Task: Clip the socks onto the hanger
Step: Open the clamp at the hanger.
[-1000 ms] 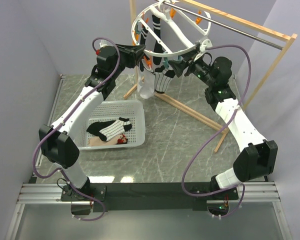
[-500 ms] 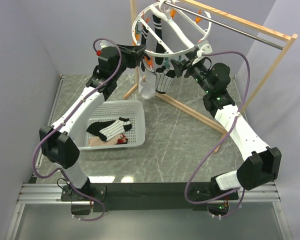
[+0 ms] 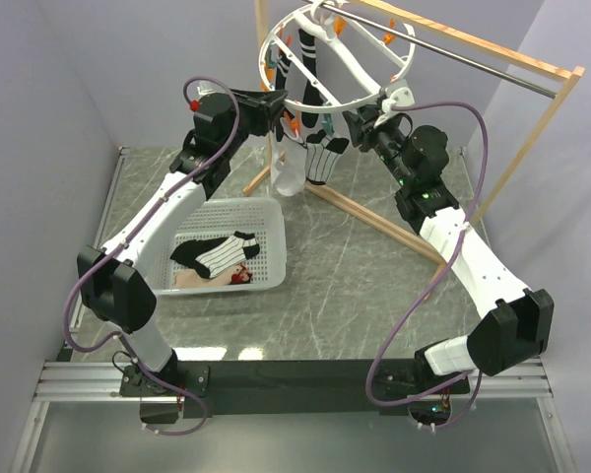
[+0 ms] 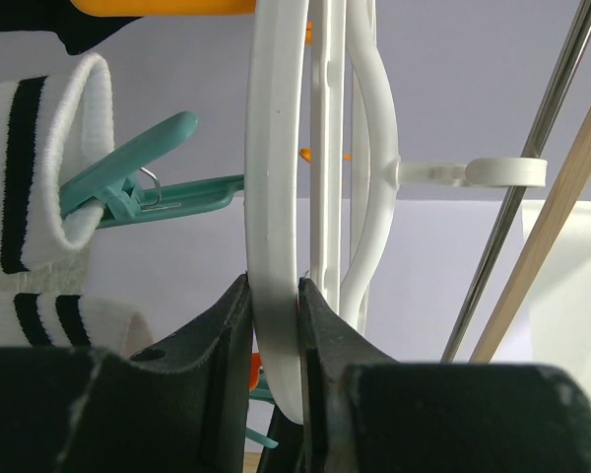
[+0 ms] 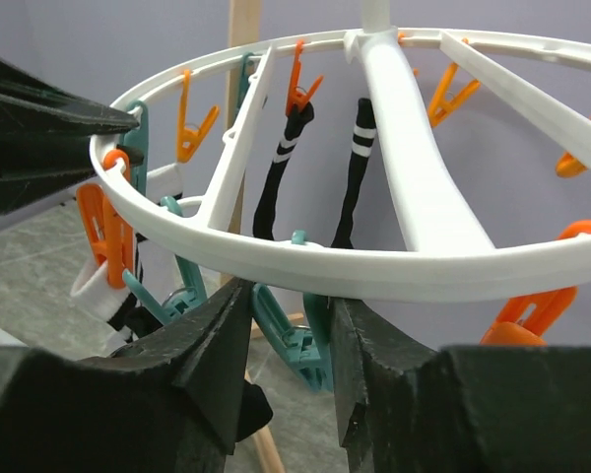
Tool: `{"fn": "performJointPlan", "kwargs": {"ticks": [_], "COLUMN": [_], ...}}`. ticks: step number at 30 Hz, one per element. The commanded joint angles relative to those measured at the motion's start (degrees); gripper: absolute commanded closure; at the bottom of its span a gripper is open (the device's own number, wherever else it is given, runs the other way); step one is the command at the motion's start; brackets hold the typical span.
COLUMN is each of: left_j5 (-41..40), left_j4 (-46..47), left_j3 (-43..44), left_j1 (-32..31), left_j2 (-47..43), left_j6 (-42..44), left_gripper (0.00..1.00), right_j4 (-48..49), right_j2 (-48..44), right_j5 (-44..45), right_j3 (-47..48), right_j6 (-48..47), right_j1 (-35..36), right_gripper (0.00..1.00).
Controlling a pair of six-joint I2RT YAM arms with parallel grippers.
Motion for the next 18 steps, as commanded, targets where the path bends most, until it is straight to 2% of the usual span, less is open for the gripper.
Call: {"fn": "performJointPlan", "kwargs": {"ticks": [1,7,14,18], "left_j5": [-1.03,-0.94,-0.59,-0.51], "left_j4": [2.98,3.07,3.51,3.95], "left_j3": [0.17,0.0,0.08,-0.18], "left_j1": [-0.31,-0.13,0.05,0.13], "left_j2": [-2.66,-2.75,-2.84,-3.19], "left_j6": [2.28,2.36,2.54,2.71], "left_gripper": [0.81,0.81,0.8,0.8], "right_j4": [4.04,3.86,-0.79,-3.87], "right_j2": [-0.29,0.41,2.87,3.83], "right_j5": [-0.18,-4.48,-10.29,-11.96], "right_j3": [3.04,3.83,7.34,9.72], "right_j6": [0.57,4.61,14.1,17.01], "right_j1": [0.43,-0.19,-1.94,-2.73], "right_gripper": [0.61,0.8,1.0,1.0]}}
